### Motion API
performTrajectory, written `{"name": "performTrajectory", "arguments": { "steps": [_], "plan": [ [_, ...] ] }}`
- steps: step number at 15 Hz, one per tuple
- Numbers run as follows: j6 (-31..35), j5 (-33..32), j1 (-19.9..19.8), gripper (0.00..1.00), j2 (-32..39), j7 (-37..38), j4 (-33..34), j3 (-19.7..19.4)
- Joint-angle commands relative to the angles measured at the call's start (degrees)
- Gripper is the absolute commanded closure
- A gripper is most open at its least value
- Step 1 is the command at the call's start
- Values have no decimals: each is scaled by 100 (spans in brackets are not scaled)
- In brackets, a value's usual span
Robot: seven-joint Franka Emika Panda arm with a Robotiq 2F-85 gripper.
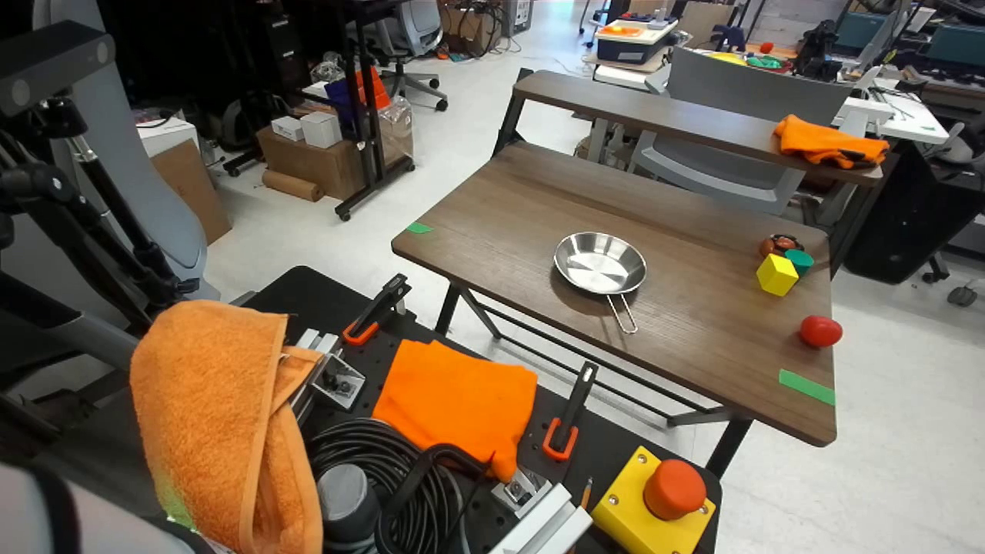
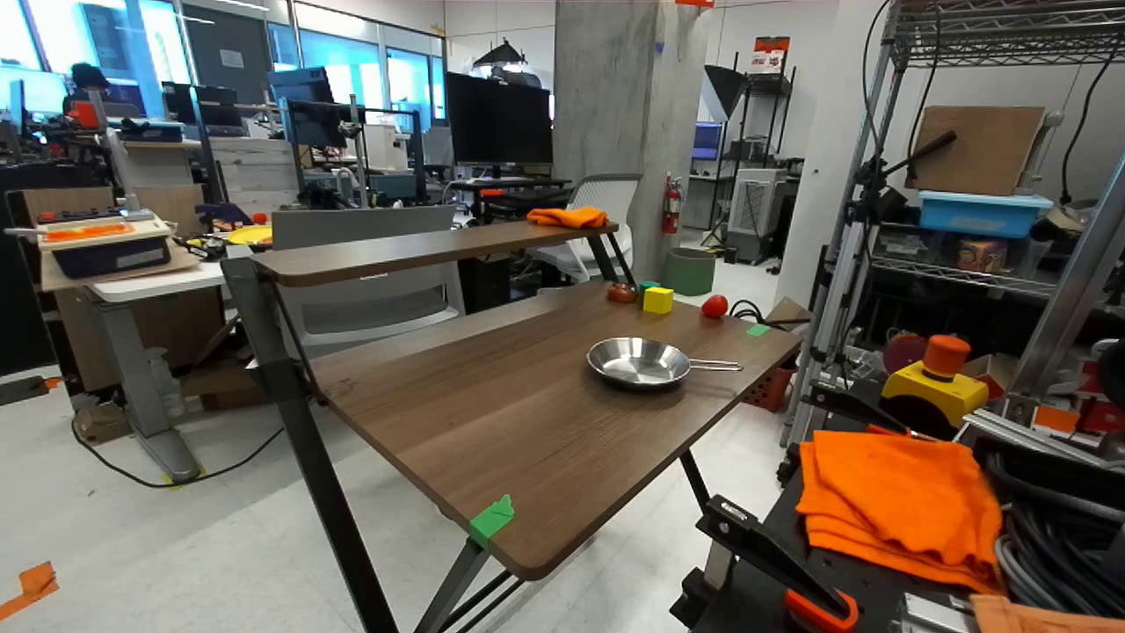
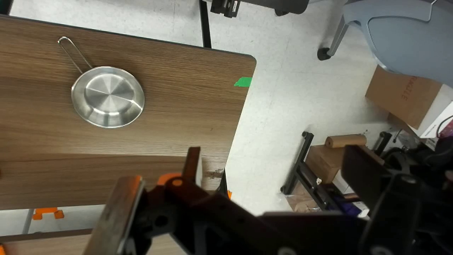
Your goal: Put the yellow block on the silver pan then remove it from the pan
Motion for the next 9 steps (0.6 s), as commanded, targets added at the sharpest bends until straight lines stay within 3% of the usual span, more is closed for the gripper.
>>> {"name": "performTrajectory", "arguments": {
  "steps": [1, 4, 9],
  "plan": [
    [-34, 67, -121, 0, 17, -58, 19, 96],
    [832, -153, -359, 0, -70, 110, -68, 250],
    [1519, -159, -956, 0, 438, 972, 413, 125]
  ]
}}
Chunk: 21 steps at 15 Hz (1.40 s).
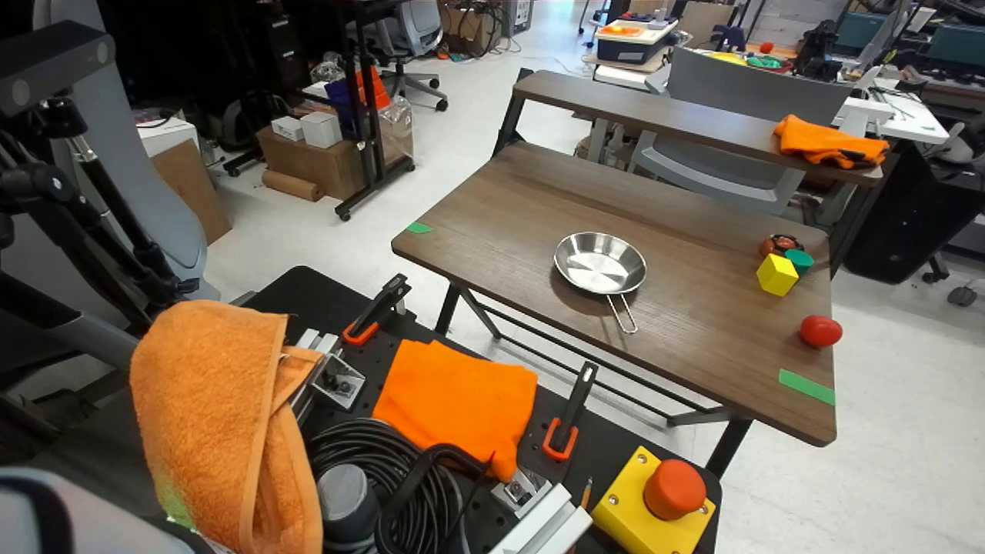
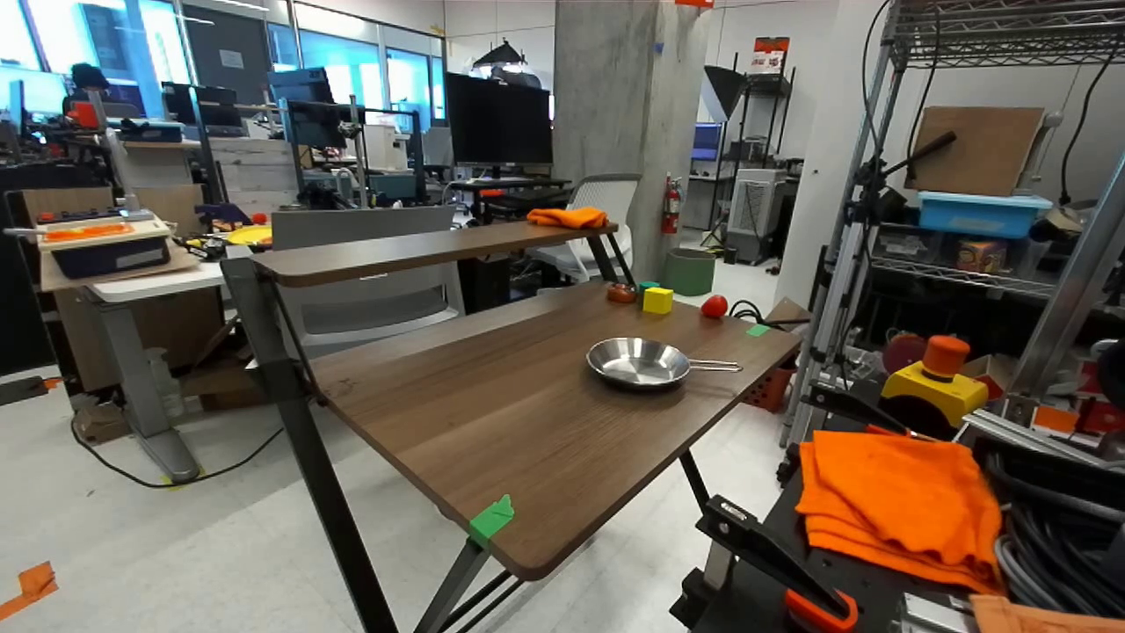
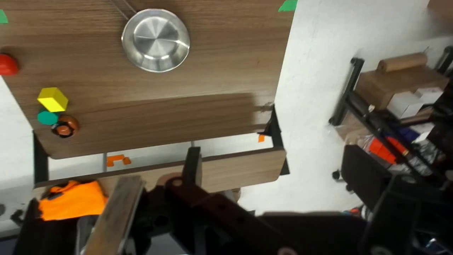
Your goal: Put the yellow block on the silver pan then remove it from the pan
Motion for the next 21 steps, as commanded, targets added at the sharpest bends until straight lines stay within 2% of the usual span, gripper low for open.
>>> {"name": "performTrajectory", "arguments": {
  "steps": [1, 3, 7, 11, 13, 14, 16, 18, 21],
  "plan": [
    [567, -108, -434, 0, 361, 601, 319, 39],
    [859, -273, -713, 0, 430, 1162, 383, 252],
    [1078, -1007, -1281, 0, 431, 2600, 495, 782],
    [1477, -1488, -1771, 0, 600, 3382, 654, 848],
    [1572, -1549, -1848, 0, 769, 3359, 708, 734],
    [1493, -1505, -1848, 0, 862, 3317, 776, 678],
    [1235, -1069, -1573, 0, 1048, 2954, 913, 400],
    [1109, -384, -1038, 0, 1106, 2186, 922, 42],
    [869, 25, -591, 0, 976, 1474, 746, 11]
  ]
}}
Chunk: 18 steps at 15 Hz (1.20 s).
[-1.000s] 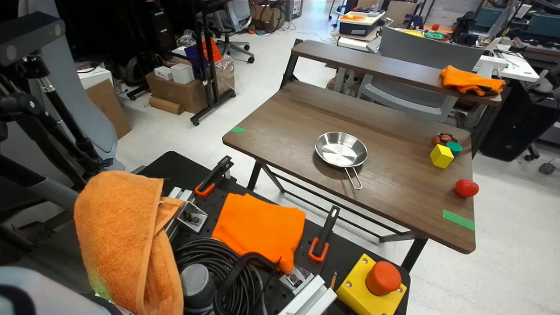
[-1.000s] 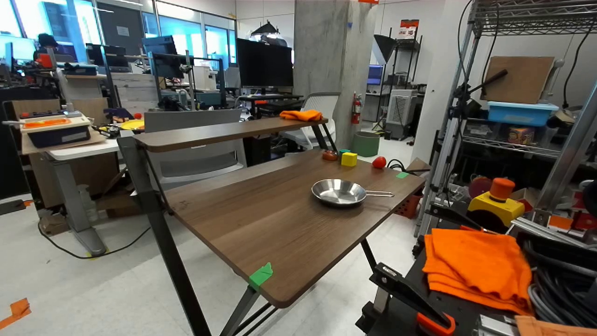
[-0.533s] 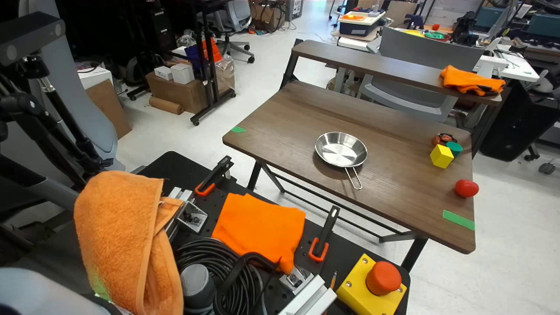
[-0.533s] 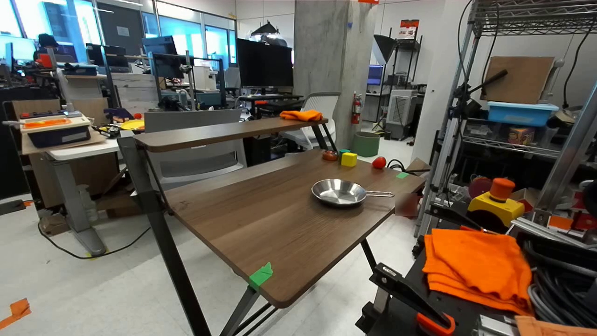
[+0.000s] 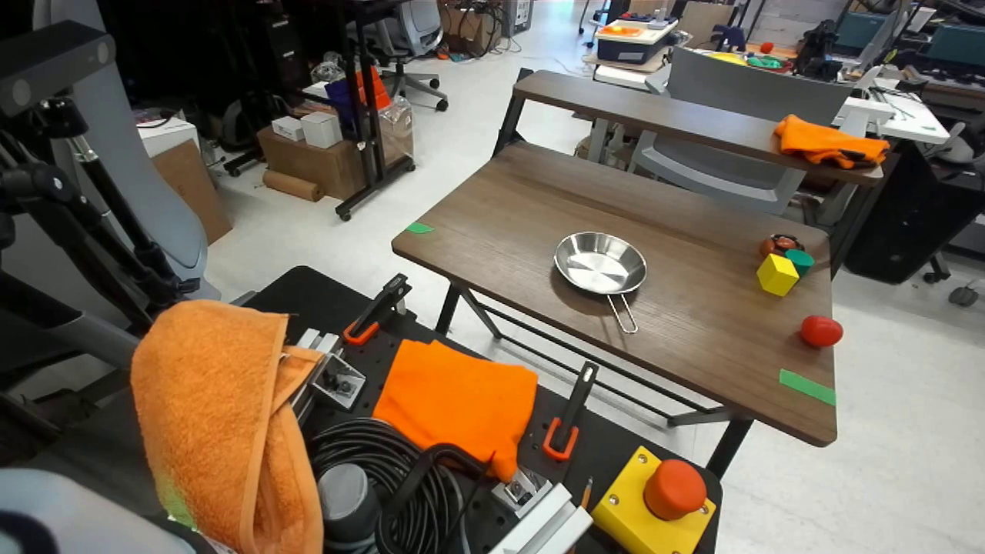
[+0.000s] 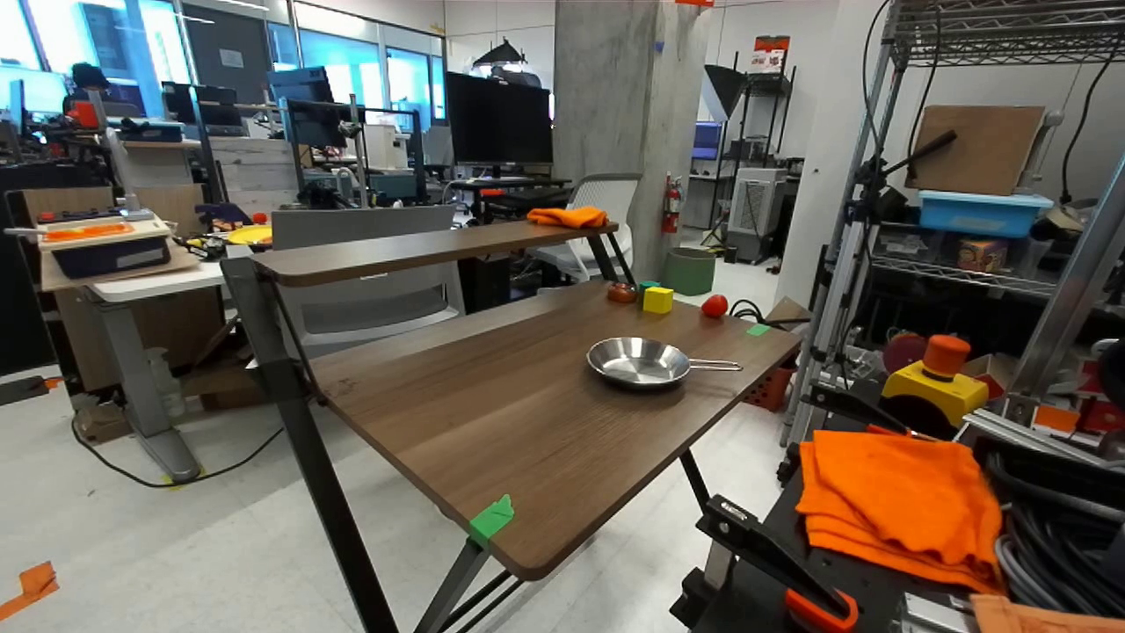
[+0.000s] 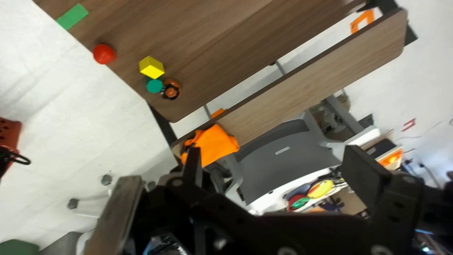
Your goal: Put the yellow block on the silver pan then remove it from the pan
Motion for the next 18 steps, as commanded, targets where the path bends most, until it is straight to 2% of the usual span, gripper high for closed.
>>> {"name": "performTrajectory", "arguments": {
  "steps": [1, 5, 11, 18],
  "plan": [
    [-515, 380, 541, 0, -134, -747, -34, -71],
    [-996, 140, 798, 0, -76, -1100, -151, 139],
    [-537, -476, 522, 0, 395, -1213, -402, 149],
    [-441, -987, 119, 0, 972, -1170, -502, -36]
  ]
}}
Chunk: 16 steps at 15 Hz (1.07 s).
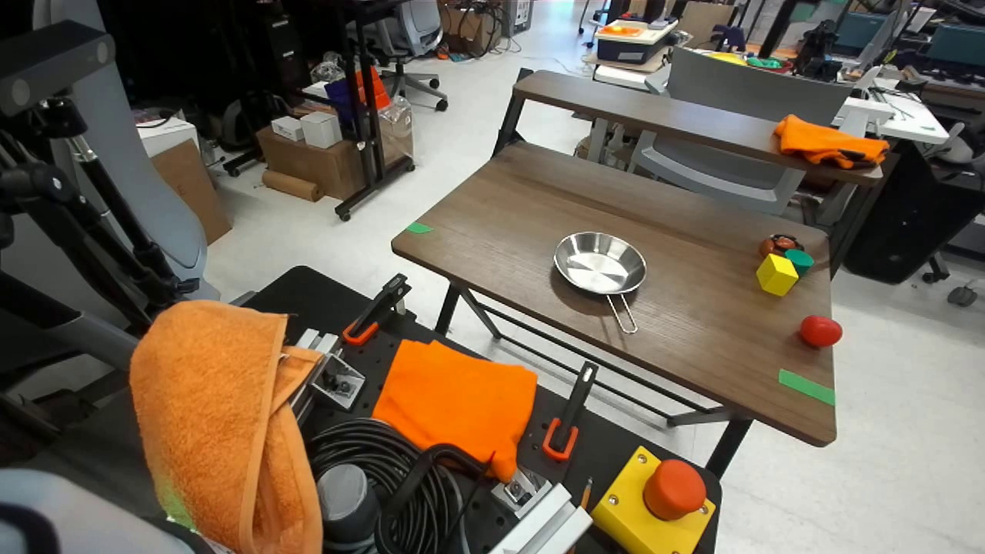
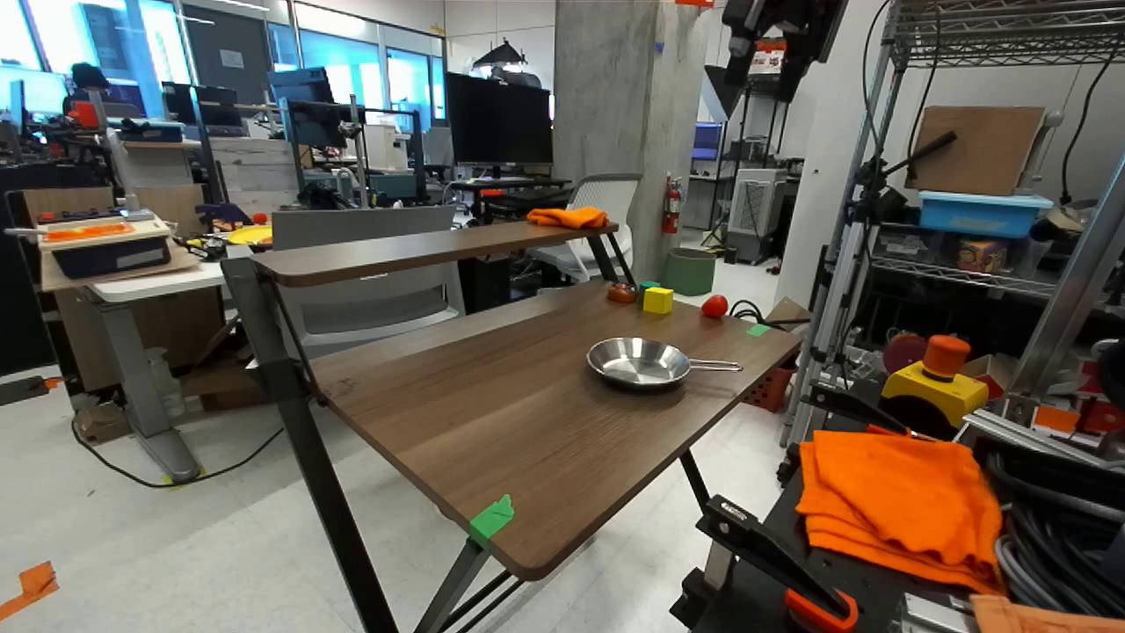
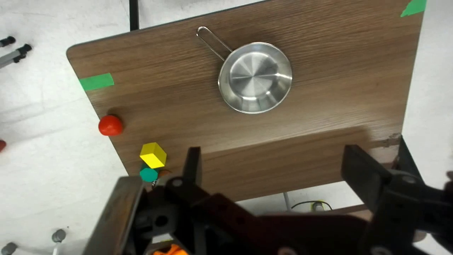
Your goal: Put the yellow block on the silver pan then remove it from the pan
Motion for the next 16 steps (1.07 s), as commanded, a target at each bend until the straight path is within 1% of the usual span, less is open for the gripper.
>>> {"name": "performTrajectory", "arguments": {
  "steps": [1, 5, 6, 7, 8, 9, 10, 12, 13, 14, 16],
  "plan": [
    [158, -217, -181, 0, 328, -56, -6, -130],
    [310, -449, -345, 0, 541, -37, -10, -215],
    [390, -346, -357, 0, 540, -74, 27, -265],
    [372, -151, -345, 0, 528, -150, 69, -327],
    [215, 317, -261, 0, 451, -402, 132, -452],
    [8, 894, -148, 0, 370, -780, 189, -587],
    [-179, 1242, -77, 0, 255, -1206, 220, -666],
    [-478, 1816, 31, 0, 153, -1856, 314, -784],
    [-649, 2030, 73, 0, 140, -2054, 374, -826],
    [-780, 2067, 73, 0, 127, -2048, 399, -809],
    [-561, 1747, 13, 0, -2, -1742, 259, -615]
  ]
}}
